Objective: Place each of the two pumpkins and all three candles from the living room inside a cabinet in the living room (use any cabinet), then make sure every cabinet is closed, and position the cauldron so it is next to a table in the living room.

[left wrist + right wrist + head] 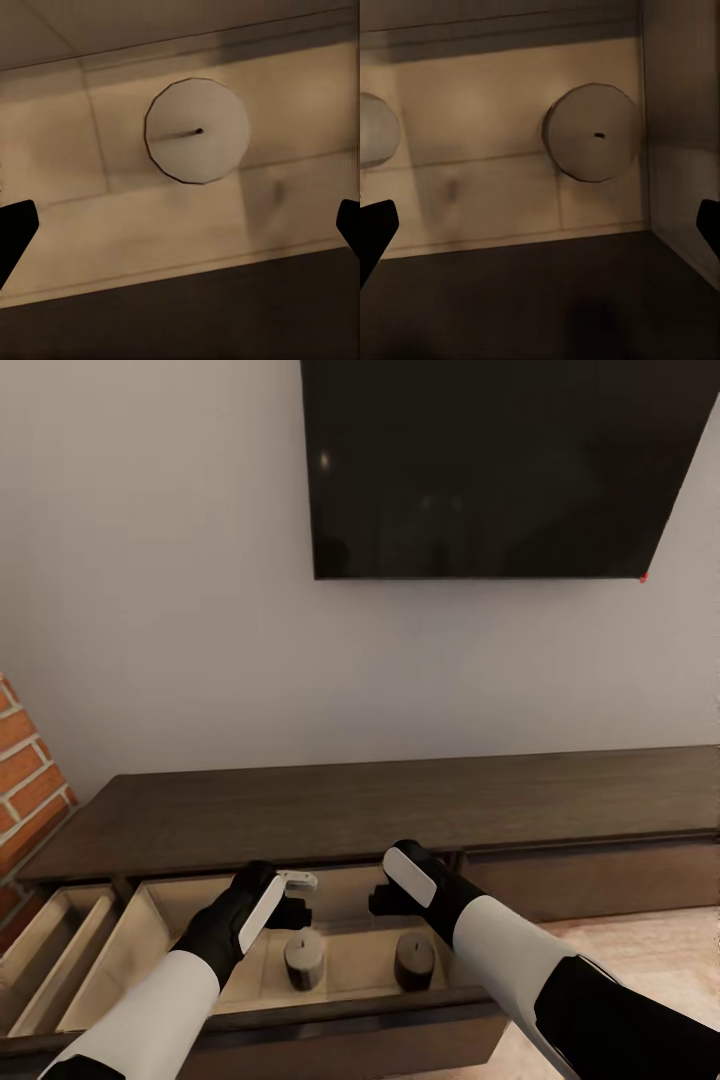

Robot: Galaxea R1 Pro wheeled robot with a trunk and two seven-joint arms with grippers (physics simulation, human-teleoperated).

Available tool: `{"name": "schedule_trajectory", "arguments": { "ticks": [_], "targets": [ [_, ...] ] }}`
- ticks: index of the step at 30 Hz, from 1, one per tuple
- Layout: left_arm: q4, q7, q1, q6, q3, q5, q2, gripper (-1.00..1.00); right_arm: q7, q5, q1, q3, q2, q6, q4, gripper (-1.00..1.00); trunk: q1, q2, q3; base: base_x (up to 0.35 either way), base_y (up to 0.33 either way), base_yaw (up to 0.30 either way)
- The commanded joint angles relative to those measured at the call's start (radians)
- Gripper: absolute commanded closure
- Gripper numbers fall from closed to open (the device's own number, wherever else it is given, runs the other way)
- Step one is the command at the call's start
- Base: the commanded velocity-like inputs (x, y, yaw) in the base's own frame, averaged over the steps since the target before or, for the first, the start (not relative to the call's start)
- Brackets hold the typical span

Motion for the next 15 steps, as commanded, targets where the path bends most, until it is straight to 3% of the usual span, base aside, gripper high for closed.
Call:
{"name": "schedule_trajectory", "arguments": {
  "ticks": [1,6,15],
  "targets": [
    [-0.001,0.010,-0.001,0.003,-0.003,0.011,0.001,-1.00,-0.008,-0.007,-0.001,0.004,0.000,0.002,0.000,-1.00,-0.001,0.000,0.003,-0.205,0.000,0.000],
    [-0.002,0.011,-0.001,0.001,-0.003,0.010,0.001,-1.00,-0.007,-0.007,-0.001,0.004,0.000,0.002,0.000,-1.00,-0.003,0.001,0.022,-0.180,0.000,0.000],
    [-0.004,0.012,-0.001,0.000,-0.003,0.009,0.001,-1.00,-0.005,-0.007,-0.001,0.005,0.000,0.000,-0.003,-1.00,-0.007,0.003,0.057,-0.028,0.000,0.000]
  ]
}}
